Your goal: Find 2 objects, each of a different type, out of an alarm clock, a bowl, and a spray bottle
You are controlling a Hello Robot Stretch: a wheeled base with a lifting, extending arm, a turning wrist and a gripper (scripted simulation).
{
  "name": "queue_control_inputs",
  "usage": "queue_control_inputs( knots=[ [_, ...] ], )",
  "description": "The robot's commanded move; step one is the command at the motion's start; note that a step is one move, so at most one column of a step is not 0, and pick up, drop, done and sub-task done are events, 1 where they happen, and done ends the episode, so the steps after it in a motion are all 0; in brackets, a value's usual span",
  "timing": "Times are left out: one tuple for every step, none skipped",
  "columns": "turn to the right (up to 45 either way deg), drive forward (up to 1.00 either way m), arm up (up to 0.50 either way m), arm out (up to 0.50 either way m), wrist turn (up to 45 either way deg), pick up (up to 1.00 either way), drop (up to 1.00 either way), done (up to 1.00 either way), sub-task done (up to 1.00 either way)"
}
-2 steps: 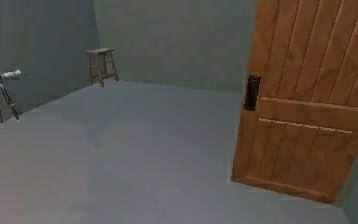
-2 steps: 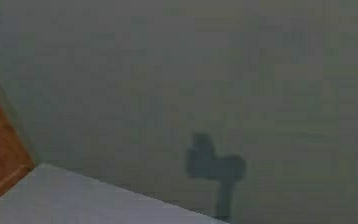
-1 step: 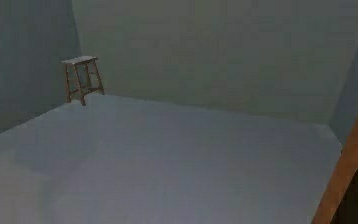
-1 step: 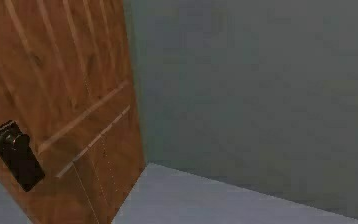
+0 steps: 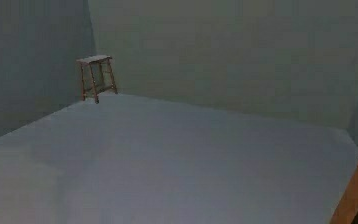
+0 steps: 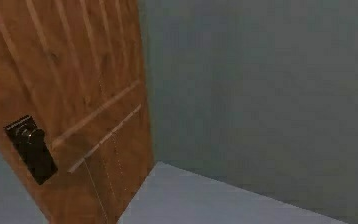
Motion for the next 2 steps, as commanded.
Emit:
queue_control_inputs(
  knots=[
    [0.0, 0.20, 0.00, 0.00, 0.0, 0.00, 0.00, 0.00, 0.00],
    [24.0, 0.00, 0.00, 0.00, 0.0, 0.00, 0.00, 0.00, 0.00]
  ],
)
